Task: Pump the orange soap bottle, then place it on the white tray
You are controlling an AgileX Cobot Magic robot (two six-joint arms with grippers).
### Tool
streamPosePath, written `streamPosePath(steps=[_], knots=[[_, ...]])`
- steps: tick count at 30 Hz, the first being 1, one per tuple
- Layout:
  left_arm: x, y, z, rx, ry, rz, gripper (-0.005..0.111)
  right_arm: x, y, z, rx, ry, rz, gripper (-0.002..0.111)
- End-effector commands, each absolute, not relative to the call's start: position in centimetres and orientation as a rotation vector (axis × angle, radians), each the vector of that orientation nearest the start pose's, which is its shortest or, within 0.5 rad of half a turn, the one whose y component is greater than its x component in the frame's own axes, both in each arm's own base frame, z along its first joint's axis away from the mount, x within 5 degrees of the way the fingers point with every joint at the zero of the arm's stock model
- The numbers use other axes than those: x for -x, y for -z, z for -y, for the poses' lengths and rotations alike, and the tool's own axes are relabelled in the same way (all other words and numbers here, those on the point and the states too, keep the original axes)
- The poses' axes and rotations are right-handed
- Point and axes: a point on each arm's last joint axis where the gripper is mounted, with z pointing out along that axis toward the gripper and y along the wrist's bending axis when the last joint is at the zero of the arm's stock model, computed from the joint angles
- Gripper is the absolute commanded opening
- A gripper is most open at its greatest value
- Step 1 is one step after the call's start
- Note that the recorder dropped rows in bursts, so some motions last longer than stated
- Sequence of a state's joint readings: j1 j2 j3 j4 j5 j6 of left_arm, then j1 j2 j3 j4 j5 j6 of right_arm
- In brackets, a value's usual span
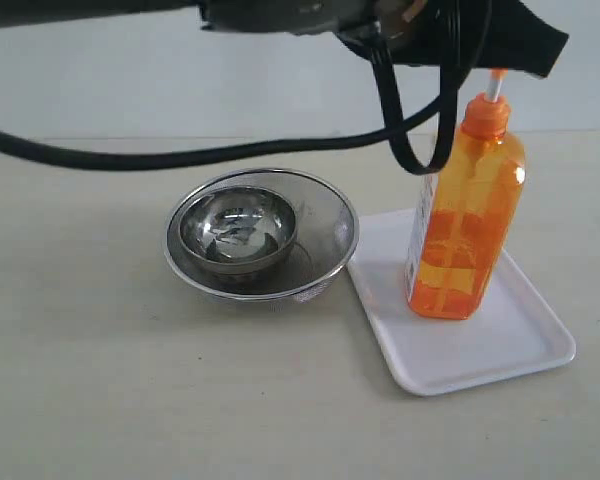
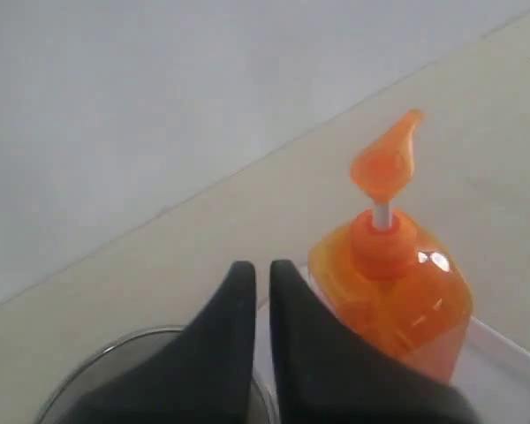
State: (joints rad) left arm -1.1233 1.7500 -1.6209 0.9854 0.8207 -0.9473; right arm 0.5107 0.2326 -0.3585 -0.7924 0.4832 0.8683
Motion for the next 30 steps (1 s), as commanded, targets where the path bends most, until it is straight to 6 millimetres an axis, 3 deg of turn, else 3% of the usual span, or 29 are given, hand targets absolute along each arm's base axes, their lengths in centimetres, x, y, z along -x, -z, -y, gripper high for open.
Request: streamPosePath(steps=[1,12,23,27,30], knots=[[-21.2,-35.3,33.3,-0.659,0.191,-1.933,0.005,-6.5,-30.0,0.5,0.055,-0.091,-1.688,0.000],[-18.9,-30.5,30.1,-0.645,0.336,-1.976,0.005,-10.2,-31.8,-1.1,0.174,0.086,-1.835,0.000],[-17.9,-26.1,28.8,-0.663,0.350,-2.067,0.005,-13.4,-33.1,-1.8,0.220,0.302,-1.910,0.000],[-17.4,-25.7,27.6,-0.637,0.353,-2.071,0.005,-13.9,-32.9,-2.1,0.233,0.313,-1.918,0.000],[-16.8,-26.9,26.3,-0.632,0.370,-2.014,0.005,-14.2,-33.0,-2.6,0.282,0.279,-1.881,0.000]])
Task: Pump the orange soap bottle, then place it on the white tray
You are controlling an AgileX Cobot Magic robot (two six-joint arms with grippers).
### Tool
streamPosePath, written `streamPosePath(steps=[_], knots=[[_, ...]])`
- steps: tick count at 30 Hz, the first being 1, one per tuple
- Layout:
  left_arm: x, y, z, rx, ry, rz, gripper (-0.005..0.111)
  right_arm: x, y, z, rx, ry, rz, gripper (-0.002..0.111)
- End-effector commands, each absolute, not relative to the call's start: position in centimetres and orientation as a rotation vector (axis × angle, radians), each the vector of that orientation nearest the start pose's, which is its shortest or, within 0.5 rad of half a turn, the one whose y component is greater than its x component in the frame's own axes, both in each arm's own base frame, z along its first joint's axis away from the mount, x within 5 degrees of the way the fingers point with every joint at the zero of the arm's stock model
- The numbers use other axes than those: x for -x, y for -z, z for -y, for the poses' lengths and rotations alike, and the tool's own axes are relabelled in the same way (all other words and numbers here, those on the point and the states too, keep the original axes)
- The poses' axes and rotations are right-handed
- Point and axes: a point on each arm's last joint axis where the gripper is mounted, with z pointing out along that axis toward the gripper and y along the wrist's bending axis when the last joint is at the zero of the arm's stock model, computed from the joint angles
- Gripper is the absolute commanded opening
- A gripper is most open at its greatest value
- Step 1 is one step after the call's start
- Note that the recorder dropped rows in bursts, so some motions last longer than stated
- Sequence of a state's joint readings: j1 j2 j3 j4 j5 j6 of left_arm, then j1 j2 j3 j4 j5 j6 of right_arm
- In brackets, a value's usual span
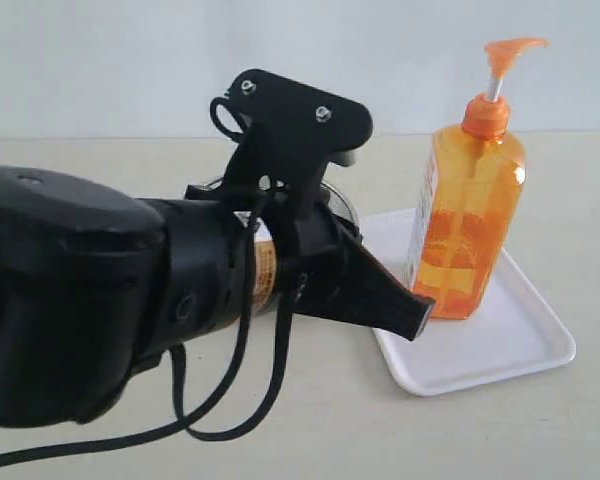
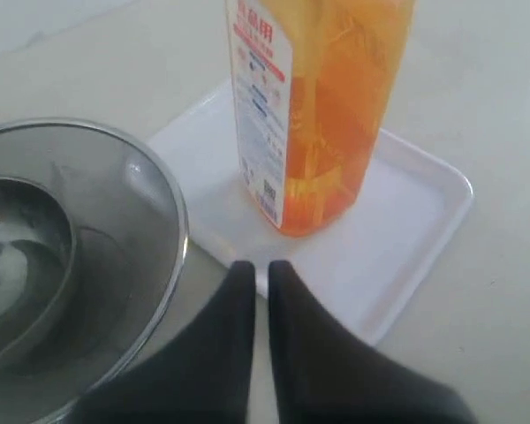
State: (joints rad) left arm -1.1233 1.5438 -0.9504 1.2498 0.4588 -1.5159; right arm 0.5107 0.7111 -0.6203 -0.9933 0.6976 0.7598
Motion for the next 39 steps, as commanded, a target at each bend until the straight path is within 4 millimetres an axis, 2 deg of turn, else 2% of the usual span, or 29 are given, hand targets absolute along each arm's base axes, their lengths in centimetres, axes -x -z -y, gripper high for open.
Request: streamPosePath(steps=[1,6,9,14,17,19,21,23,25,30,35,39], knots=[[-16.6,-27.6,25.8,-0.633,0.378,-1.981,0.005,-14.3,-33.3,-3.0,0.311,0.245,-1.850,0.000],[-15.5,-31.0,23.0,-0.585,0.428,-1.877,0.005,-14.4,-34.4,-5.1,0.463,0.068,-1.679,0.000],[-14.8,-31.8,21.2,-0.560,0.422,-1.845,0.005,-14.0,-35.3,-6.6,0.591,-0.038,-1.532,0.000],[-14.1,-31.4,19.0,-0.532,0.395,-1.841,0.005,-12.3,-37.1,-9.2,0.765,-0.290,-1.233,0.000],[-13.8,-30.9,18.3,-0.521,0.401,-1.854,0.005,-11.3,-39.2,-9.8,0.805,-0.364,-1.061,0.000],[-13.6,-30.5,18.0,-0.527,0.395,-1.858,0.005,-11.0,-41.3,-9.5,0.769,-0.345,-0.982,0.000],[-13.6,-30.3,17.9,-0.530,0.390,-1.862,0.005,-10.8,-43.5,-8.8,0.738,-0.225,-0.909,0.000],[-13.5,-30.2,17.9,-0.536,0.392,-1.865,0.005,-11.0,-45.6,-7.6,0.652,-0.109,-0.947,0.000],[-13.5,-30.1,17.9,-0.541,0.389,-1.864,0.005,-11.6,-46.8,-6.7,0.623,0.007,-1.060,0.000],[-13.5,-30.1,17.9,-0.551,0.382,-1.852,0.005,-12.6,-48.7,-5.0,0.614,0.209,-1.316,0.000],[-13.5,-30.2,17.9,-0.555,0.379,-1.845,0.005,-14.0,-48.8,-1.8,0.328,0.493,-1.546,0.000],[-13.5,-30.2,17.9,-0.562,0.377,-1.838,0.005,-14.2,-48.1,-1.3,0.330,0.592,-1.623,0.000]])
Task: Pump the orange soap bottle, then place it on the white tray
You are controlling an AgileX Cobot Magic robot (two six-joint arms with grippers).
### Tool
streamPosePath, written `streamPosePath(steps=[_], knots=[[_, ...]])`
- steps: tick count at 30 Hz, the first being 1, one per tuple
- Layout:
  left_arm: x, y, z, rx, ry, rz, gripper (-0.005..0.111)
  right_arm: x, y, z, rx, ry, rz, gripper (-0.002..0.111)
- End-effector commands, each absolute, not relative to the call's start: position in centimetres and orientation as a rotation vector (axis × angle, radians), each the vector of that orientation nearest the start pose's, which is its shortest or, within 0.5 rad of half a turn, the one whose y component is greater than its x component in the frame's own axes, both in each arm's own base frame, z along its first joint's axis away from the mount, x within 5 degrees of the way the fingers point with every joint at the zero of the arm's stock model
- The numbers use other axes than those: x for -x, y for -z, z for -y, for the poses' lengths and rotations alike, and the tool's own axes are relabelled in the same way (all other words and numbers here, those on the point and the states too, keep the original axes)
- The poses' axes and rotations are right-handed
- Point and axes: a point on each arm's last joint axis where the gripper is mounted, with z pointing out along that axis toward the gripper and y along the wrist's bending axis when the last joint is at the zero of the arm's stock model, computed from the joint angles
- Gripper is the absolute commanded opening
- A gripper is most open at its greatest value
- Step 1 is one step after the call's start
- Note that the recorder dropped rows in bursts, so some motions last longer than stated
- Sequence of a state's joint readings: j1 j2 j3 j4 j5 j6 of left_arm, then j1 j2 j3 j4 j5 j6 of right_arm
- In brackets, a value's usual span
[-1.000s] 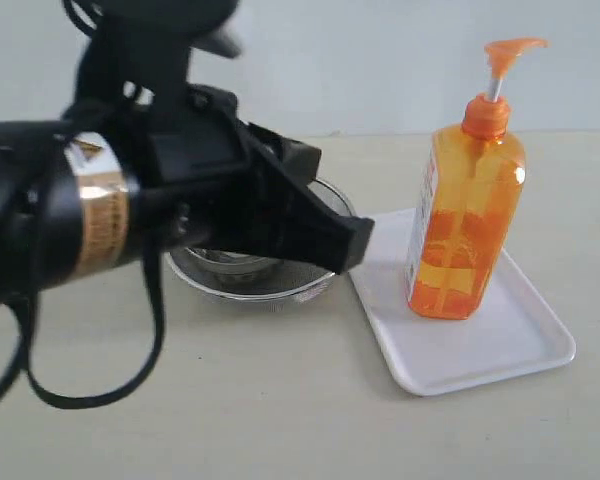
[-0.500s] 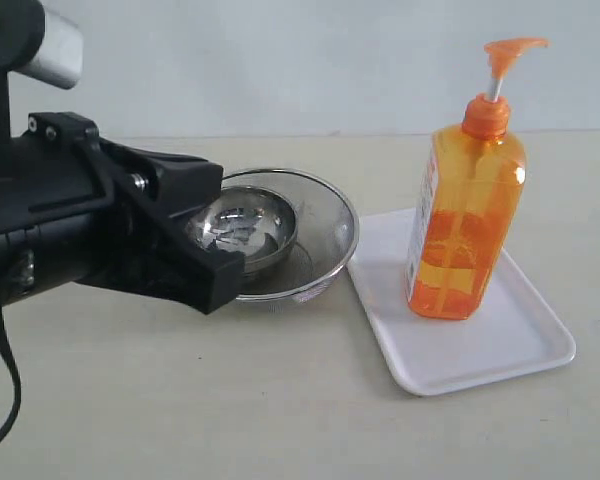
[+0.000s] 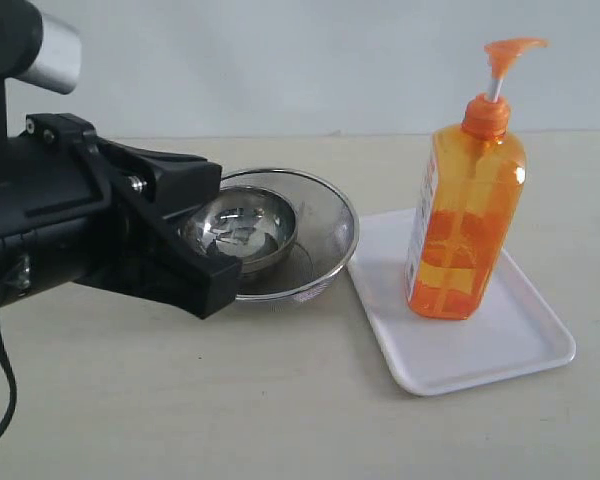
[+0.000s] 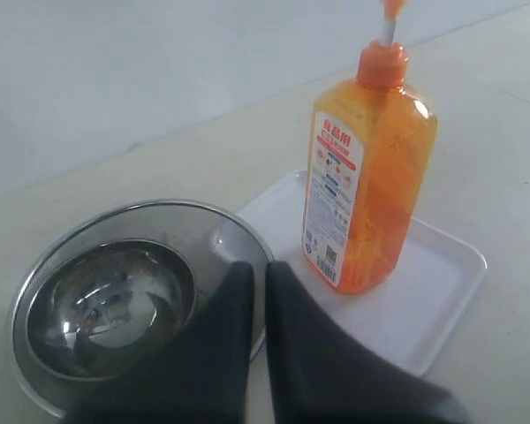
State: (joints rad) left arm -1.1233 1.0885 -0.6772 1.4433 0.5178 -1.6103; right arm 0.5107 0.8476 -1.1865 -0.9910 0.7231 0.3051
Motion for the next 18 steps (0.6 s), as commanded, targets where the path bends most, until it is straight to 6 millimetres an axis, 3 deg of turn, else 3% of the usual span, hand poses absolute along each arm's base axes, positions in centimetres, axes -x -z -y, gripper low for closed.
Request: streamPosePath(steps=[1,5,8,12,15,18], knots=[[-13.5,-30.2,17.9,-0.562,0.377,-1.838,0.005,-14.2,-48.1,-1.2,0.340,0.611,-1.634,0.000],[-13.5,-30.2,17.9,-0.562,0.377,-1.838,0.005,-14.3,-47.3,-0.6,0.333,0.706,-1.725,0.000],[-13.5,-30.3,17.9,-0.569,0.375,-1.832,0.005,-14.7,-47.3,-1.3,0.404,0.678,-1.698,0.000],[-13.5,-30.3,18.0,-0.582,0.379,-1.824,0.005,-15.0,-48.4,-3.6,0.522,0.470,-1.519,0.000],[-13.4,-30.3,18.2,-0.600,0.399,-1.821,0.005,-14.7,-49.9,-6.1,0.639,0.265,-1.268,0.000],[-13.4,-30.3,18.2,-0.601,0.399,-1.819,0.005,-15.3,-50.0,-7.7,0.729,0.215,-1.160,0.000]])
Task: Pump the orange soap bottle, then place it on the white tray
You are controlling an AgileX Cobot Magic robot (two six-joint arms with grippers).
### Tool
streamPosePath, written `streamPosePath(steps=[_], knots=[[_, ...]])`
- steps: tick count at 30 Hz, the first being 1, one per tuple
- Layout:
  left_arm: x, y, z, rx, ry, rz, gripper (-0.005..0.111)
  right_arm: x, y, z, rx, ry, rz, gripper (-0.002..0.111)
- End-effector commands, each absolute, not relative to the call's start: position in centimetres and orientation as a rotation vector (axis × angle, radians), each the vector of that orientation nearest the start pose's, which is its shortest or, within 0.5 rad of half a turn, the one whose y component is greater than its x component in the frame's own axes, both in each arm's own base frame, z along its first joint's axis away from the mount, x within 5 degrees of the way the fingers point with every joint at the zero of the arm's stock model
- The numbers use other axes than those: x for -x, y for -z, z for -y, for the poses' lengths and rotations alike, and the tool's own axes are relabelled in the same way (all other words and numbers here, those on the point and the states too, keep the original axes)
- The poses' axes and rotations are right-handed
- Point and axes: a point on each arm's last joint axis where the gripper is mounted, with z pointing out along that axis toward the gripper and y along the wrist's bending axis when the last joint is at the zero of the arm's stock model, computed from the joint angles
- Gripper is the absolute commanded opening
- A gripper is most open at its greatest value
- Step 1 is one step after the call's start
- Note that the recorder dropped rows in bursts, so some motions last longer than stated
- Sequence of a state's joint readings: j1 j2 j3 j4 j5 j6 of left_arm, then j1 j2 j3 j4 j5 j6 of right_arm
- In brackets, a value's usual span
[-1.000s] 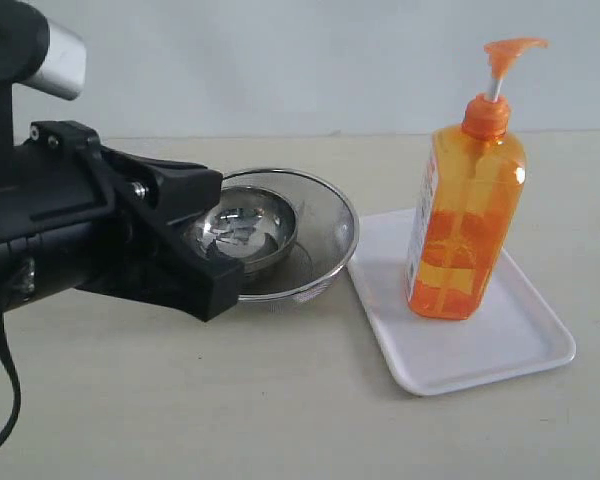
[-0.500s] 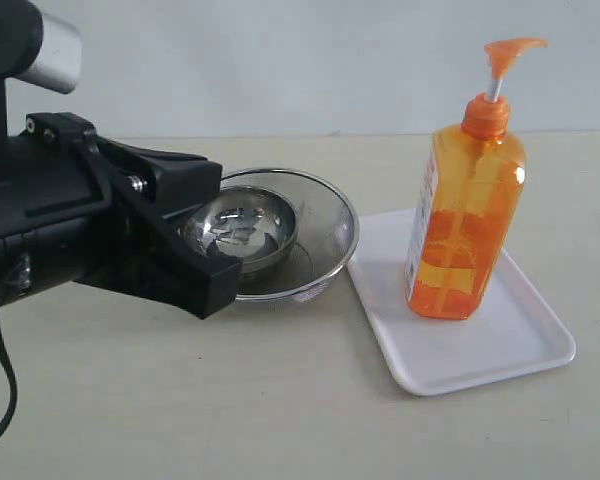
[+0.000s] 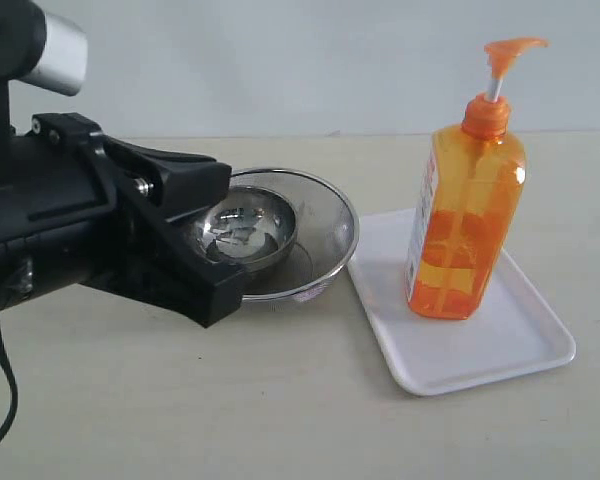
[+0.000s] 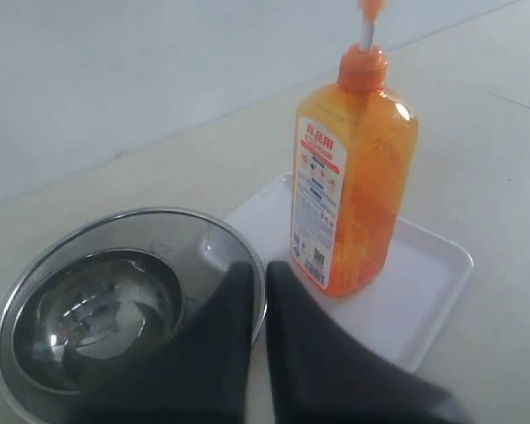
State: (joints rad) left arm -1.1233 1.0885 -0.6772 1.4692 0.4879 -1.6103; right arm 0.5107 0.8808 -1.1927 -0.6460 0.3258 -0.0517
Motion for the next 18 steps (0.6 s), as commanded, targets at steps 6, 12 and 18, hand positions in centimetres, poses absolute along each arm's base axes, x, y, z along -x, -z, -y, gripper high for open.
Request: streamPosePath(steps=[6,12,18], knots=[[-13.4,-30.4,18.2,-0.610,0.381,-1.802,0.005,-18.6,-48.8,-9.8,0.703,0.098,-1.204,0.000],[-13.4,-30.4,18.1,-0.608,0.378,-1.803,0.005,-24.9,-45.4,-6.0,0.403,0.077,-1.538,0.000],[-13.5,-30.4,18.1,-0.611,0.374,-1.800,0.005,-26.0,-42.5,2.0,0.095,0.228,-1.872,0.000]])
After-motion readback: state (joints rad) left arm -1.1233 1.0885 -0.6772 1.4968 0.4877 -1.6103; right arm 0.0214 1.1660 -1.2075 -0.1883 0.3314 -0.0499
